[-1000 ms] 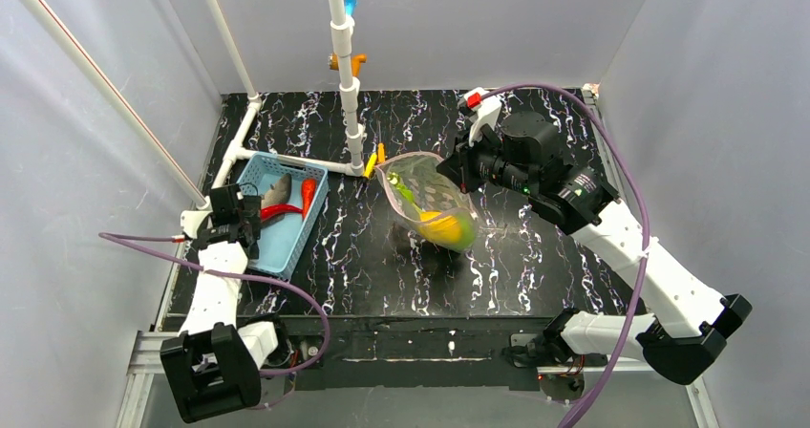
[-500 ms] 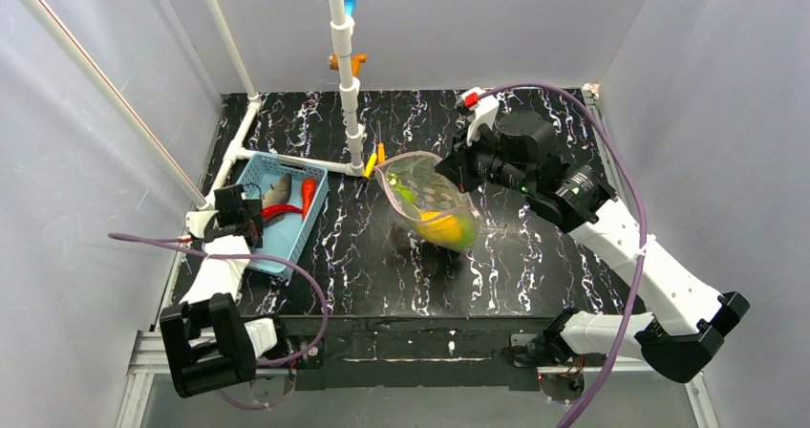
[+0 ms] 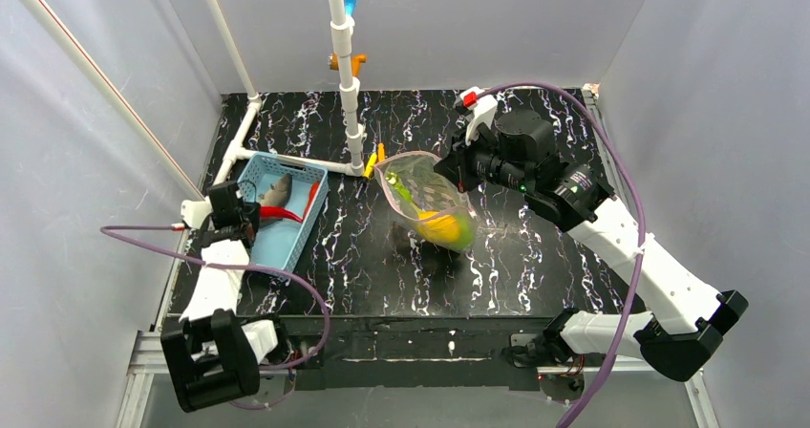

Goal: Place the food in the zip-top bag and seal the zipper
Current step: Pick up the fake vegetable from the bin, then place the fake vegetable in the zipper food storage bag.

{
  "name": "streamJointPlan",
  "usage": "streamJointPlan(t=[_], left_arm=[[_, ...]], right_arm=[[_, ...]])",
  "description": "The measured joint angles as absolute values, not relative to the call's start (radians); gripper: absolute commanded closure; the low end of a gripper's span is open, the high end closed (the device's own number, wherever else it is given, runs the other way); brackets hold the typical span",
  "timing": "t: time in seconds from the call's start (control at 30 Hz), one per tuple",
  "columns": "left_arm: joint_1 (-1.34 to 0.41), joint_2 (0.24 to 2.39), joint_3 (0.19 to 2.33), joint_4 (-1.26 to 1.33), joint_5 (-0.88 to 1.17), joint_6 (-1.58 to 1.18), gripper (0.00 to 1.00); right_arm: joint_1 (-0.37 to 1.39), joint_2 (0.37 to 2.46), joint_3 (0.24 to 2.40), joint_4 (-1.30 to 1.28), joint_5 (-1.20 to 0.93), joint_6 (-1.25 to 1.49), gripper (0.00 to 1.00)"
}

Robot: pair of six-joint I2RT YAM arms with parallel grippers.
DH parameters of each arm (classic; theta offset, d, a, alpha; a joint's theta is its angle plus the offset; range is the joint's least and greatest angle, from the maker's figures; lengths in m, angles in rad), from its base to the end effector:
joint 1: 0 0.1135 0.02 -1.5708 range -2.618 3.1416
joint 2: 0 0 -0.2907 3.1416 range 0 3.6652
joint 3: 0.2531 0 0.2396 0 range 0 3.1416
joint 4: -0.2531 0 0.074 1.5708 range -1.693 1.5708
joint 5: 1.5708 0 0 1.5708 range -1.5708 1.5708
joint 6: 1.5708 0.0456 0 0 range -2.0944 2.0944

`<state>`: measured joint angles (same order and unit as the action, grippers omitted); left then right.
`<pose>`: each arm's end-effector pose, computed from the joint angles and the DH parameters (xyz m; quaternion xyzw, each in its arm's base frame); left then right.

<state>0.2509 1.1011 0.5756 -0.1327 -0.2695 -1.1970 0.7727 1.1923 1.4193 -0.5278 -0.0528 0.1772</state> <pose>0.2028 0.0645 0.2361 -0.6335 0.6272 -0.0916 0.4436 0.1696 0.1687 0.4589 -0.2511 0.7648 0.2901 0.5176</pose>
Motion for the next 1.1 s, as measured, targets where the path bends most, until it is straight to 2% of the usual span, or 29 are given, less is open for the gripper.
streamJointPlan(t=[0.1, 0.2, 0.33, 0.53, 0.73, 0.87, 0.93, 0.97, 1.1], left_arm=[[0.252, 1.028, 0.633, -0.169, -0.231, -1.096, 0.99], [0.253, 0.987, 0.745, -0.196, -0.133, -0.981, 1.0], [0.253, 0.941, 0.84, -0.157, 0.11, -0.87, 1.0], [0.253, 0.932, 0.848, 0.042, 0.511, -0.904, 1.0], [0.223, 0.931, 0.916, 0.241, 0.753, -0.957, 1.0], [0.002, 0.915, 1.032, 0.239, 0.778, -0.87, 1.0], [-0.169, 0.905, 1.071, 0.233, 0.775, -0.805, 1.0], [-0.324, 0.892, 1.081, 0.229, 0.762, -0.735, 1.0], [-0.423, 0.886, 1.082, 0.22, 0.707, -0.66, 1.0]], right_arm=[[0.773, 1.192, 1.419, -0.527, -0.053, 0.178, 0.99], [0.773, 1.192, 1.419, -0.528, -0.056, 0.178, 0.99], [0.773, 1.192, 1.419, -0.527, -0.057, 0.178, 0.99], [0.773, 1.192, 1.419, -0.527, -0.057, 0.181, 0.99], [0.773, 1.192, 1.419, -0.527, -0.061, 0.181, 0.99], [0.773, 1.192, 1.419, -0.527, -0.068, 0.185, 0.99], [0.773, 1.192, 1.419, -0.527, -0.073, 0.187, 0.99], [0.773, 1.192, 1.419, -0.527, -0.076, 0.188, 0.99], [0.773, 1.192, 1.419, -0.527, -0.082, 0.192, 0.99]])
